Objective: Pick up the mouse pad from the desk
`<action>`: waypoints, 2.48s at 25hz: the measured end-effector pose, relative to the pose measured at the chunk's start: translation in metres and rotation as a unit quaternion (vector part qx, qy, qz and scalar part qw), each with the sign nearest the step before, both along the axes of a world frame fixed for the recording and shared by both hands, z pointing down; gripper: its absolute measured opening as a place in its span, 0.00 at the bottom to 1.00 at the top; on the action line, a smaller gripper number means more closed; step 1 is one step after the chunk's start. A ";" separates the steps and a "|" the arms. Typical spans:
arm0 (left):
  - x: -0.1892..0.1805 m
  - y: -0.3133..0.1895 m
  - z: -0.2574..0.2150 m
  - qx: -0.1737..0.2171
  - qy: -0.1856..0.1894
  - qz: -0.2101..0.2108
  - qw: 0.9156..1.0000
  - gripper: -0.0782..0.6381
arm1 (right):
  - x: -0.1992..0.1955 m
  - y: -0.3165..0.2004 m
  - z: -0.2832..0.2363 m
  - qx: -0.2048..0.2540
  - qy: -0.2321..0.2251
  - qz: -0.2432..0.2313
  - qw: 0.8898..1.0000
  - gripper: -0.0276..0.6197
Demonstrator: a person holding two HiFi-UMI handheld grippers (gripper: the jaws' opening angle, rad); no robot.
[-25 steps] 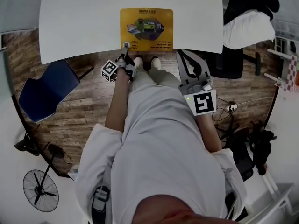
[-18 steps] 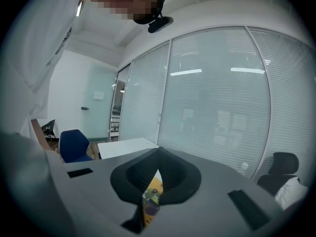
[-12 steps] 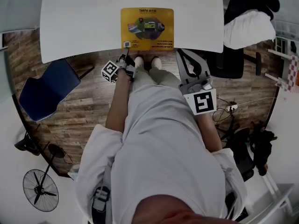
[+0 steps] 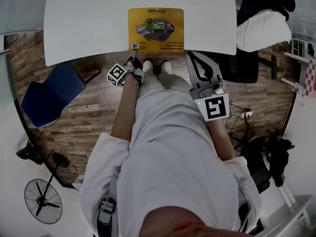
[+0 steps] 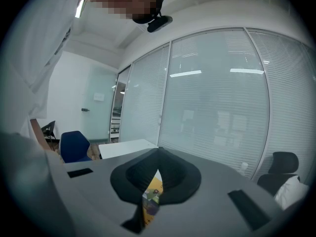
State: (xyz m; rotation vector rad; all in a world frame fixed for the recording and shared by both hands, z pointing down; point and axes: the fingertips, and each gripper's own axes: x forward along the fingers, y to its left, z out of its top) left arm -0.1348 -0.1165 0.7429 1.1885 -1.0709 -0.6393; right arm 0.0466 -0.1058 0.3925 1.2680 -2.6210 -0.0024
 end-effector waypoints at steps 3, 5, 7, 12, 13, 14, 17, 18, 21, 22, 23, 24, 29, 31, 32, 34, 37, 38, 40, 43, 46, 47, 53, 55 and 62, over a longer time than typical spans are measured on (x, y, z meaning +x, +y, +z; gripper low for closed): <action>0.001 -0.006 -0.011 0.016 -0.019 0.015 1.000 0.12 | 0.001 0.001 -0.001 0.001 -0.002 0.001 1.000 0.04; 0.003 -0.010 -0.018 0.028 -0.030 0.023 0.999 0.12 | 0.002 0.002 -0.001 0.002 -0.003 0.001 1.000 0.04; 0.004 -0.014 -0.026 0.040 -0.040 0.032 0.998 0.12 | 0.003 0.004 -0.002 0.003 -0.005 0.002 1.000 0.04; 0.012 -0.023 -0.052 0.076 -0.078 0.066 0.992 0.12 | 0.005 0.008 -0.002 0.004 -0.008 0.003 1.000 0.04; 0.013 -0.026 -0.057 0.083 -0.088 0.075 0.990 0.12 | 0.005 0.008 -0.002 0.004 -0.008 0.003 1.000 0.04; 0.014 -0.028 -0.062 0.089 -0.097 0.082 0.988 0.12 | 0.006 0.009 -0.003 0.005 -0.009 0.003 1.000 0.04; 0.018 -0.035 -0.076 0.107 -0.120 0.105 0.981 0.12 | 0.007 0.008 -0.004 0.009 -0.011 0.005 1.000 0.04; 0.020 -0.037 -0.081 0.115 -0.131 0.115 0.978 0.12 | 0.008 0.008 -0.005 0.010 -0.012 0.006 1.000 0.04; 0.026 -0.042 -0.096 0.138 -0.173 0.146 0.964 0.12 | 0.010 0.008 -0.007 0.010 -0.014 0.009 1.000 0.04; 0.028 -0.043 -0.100 0.146 -0.186 0.155 0.959 0.12 | 0.011 0.008 -0.007 0.010 -0.014 0.010 1.000 0.04; 0.031 -0.045 -0.105 0.154 -0.199 0.164 0.954 0.12 | 0.012 0.009 -0.007 0.011 -0.014 0.011 1.000 0.04; 0.034 -0.047 -0.111 0.162 -0.207 0.171 0.949 0.12 | 0.014 0.008 -0.008 0.012 -0.015 0.012 1.000 0.04; 0.043 -0.058 -0.146 0.204 -0.233 0.188 0.932 0.12 | 0.017 0.006 -0.011 0.017 -0.016 0.016 1.000 0.04; 0.045 -0.062 -0.159 0.216 -0.228 0.190 0.930 0.12 | 0.017 0.006 -0.011 0.018 -0.017 0.017 1.000 0.04; 0.046 -0.064 -0.165 0.222 -0.224 0.189 0.930 0.12 | 0.017 0.005 -0.011 0.019 -0.018 0.018 1.000 0.04; 0.050 -0.069 -0.179 0.237 -0.228 0.191 0.925 0.12 | 0.019 0.003 -0.011 0.020 -0.019 0.019 0.999 0.04; 0.053 -0.073 -0.200 0.260 -0.253 0.202 0.910 0.12 | 0.021 0.000 -0.012 0.022 -0.020 0.020 0.999 0.04; 0.054 -0.074 -0.207 0.267 -0.259 0.206 0.905 0.12 | 0.022 -0.001 -0.013 0.023 -0.020 0.021 0.999 0.04; 0.055 -0.075 -0.220 0.279 -0.263 0.208 0.900 0.12 | 0.023 -0.003 -0.014 0.026 -0.022 0.022 0.999 0.04; 0.055 -0.076 -0.243 0.296 -0.261 0.202 0.897 0.12 | 0.025 -0.005 -0.017 0.030 -0.027 0.022 0.999 0.04; 0.053 -0.077 -0.267 0.317 -0.275 0.200 0.886 0.12 | 0.024 -0.006 -0.018 0.031 -0.030 0.021 0.999 0.04; 0.053 -0.076 -0.275 0.324 -0.285 0.202 0.879 0.12 | 0.024 -0.006 -0.018 0.032 -0.031 0.021 0.999 0.04; 0.051 -0.074 -0.319 0.363 -0.371 0.221 0.826 0.12 | 0.021 -0.009 -0.022 0.037 -0.037 0.019 0.998 0.04; 0.050 -0.073 -0.333 0.375 -0.386 0.219 0.814 0.12 | 0.021 -0.010 -0.024 0.040 -0.039 0.018 0.998 0.04; 0.053 -0.066 -0.378 0.407 -0.454 0.221 0.761 0.12 | 0.027 -0.014 -0.028 0.043 -0.046 0.011 0.998 0.04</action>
